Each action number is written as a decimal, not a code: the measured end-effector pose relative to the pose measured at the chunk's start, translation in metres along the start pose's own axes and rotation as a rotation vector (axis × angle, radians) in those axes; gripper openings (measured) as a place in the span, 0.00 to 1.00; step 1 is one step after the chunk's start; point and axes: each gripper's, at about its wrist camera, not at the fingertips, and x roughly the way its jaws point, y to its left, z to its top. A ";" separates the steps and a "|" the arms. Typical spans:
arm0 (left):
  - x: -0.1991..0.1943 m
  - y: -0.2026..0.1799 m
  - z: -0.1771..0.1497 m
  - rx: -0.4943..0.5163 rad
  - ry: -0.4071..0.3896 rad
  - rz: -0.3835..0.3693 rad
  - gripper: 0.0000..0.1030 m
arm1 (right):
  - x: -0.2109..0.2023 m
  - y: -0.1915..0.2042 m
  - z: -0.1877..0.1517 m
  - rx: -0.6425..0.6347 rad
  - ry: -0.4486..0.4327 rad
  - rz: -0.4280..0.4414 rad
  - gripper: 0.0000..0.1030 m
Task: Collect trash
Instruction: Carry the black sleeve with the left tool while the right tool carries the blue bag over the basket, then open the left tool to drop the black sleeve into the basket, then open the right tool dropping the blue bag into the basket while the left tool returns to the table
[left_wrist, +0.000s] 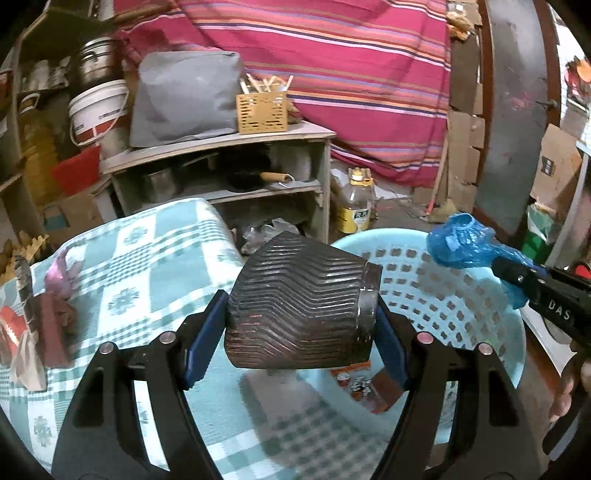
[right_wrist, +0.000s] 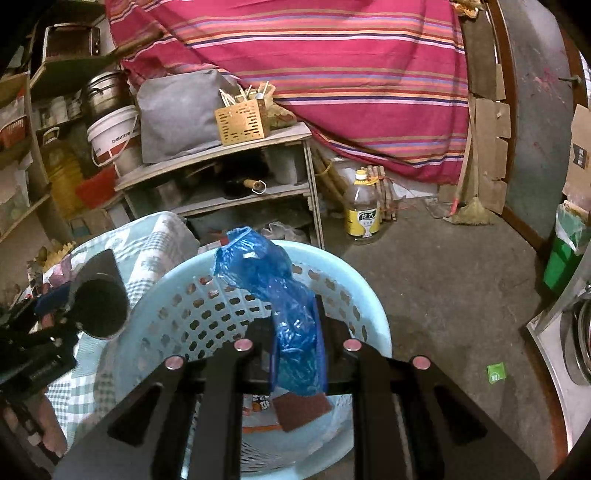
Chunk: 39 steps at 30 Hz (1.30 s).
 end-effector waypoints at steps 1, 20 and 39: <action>0.001 -0.003 0.000 0.003 0.003 -0.003 0.70 | 0.000 0.000 0.000 0.003 0.003 -0.001 0.15; 0.003 -0.015 0.011 0.046 -0.005 0.005 0.85 | 0.001 -0.005 -0.001 0.016 0.014 -0.005 0.15; -0.025 0.055 0.000 -0.038 -0.020 0.096 0.93 | 0.008 0.019 -0.004 -0.022 0.057 -0.058 0.17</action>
